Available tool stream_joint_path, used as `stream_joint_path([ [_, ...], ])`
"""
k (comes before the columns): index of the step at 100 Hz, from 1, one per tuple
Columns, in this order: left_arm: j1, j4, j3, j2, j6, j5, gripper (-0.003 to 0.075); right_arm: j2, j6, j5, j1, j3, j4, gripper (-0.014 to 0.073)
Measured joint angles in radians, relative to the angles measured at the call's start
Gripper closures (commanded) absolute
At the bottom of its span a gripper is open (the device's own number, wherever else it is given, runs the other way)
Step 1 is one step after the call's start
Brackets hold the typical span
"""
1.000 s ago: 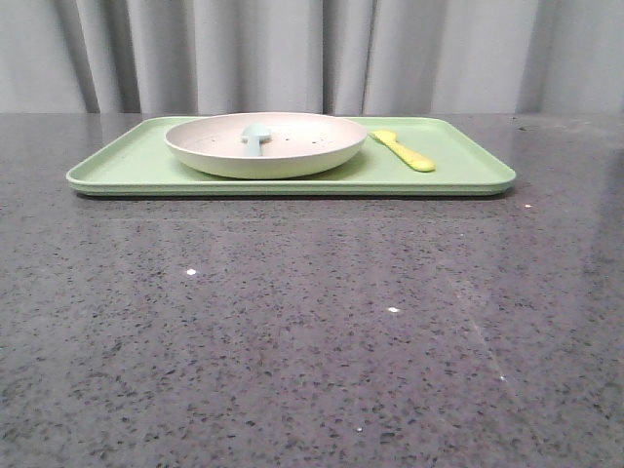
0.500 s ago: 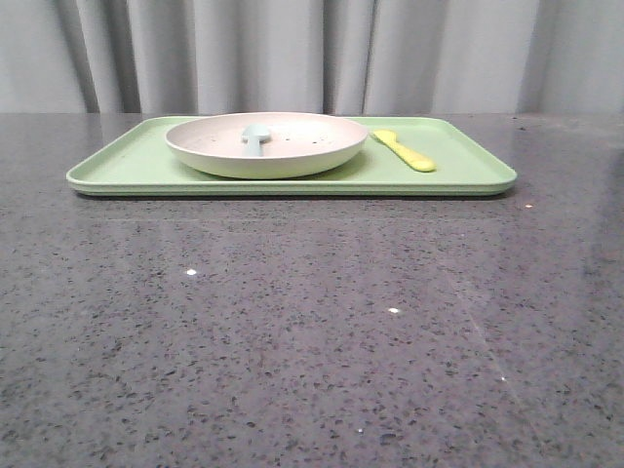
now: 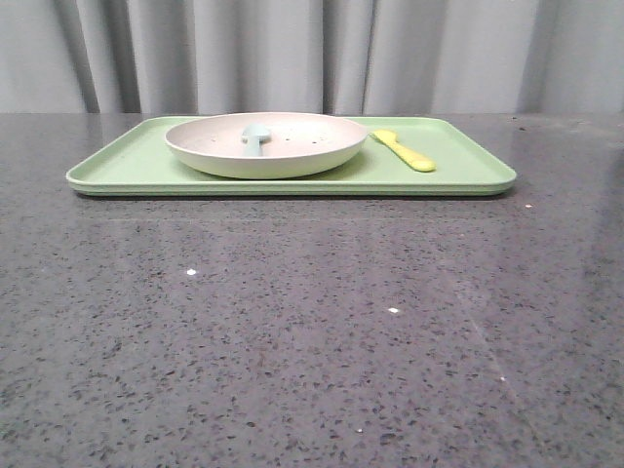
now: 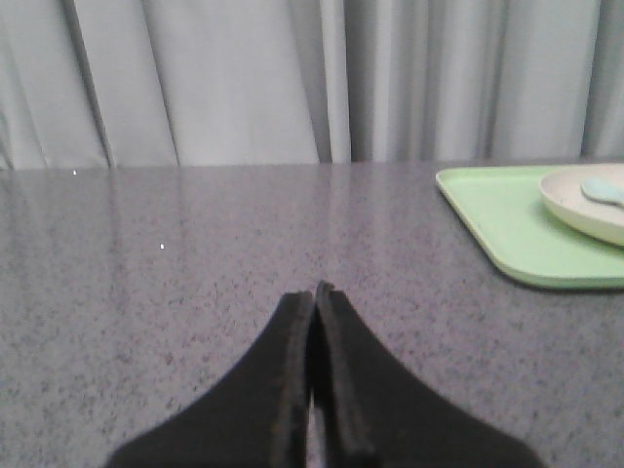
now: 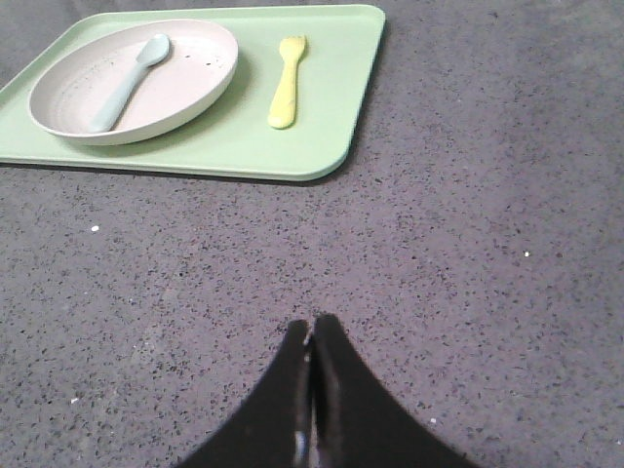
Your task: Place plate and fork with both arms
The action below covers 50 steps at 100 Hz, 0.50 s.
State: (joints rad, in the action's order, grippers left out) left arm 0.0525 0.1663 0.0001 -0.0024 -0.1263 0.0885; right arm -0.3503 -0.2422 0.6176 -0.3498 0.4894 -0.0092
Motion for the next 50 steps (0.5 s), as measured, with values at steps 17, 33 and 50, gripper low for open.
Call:
stream_joint_path([
  [17, 0.0, -0.002, 0.0, 0.0, 0.0, -0.021, 0.0741, 0.0, 0.0, -0.002, 0.0, 0.0, 0.0, 0.0661],
  [33, 0.0, -0.002, 0.0, 0.0, -0.001, -0.022, 0.0741, 0.0, 0.0, -0.002, 0.0, 0.0, 0.0, 0.0661],
  [50, 0.0, -0.002, 0.0, 0.0, -0.001, -0.023, 0.0741, 0.0, 0.0, -0.002, 0.0, 0.0, 0.0, 0.0661],
])
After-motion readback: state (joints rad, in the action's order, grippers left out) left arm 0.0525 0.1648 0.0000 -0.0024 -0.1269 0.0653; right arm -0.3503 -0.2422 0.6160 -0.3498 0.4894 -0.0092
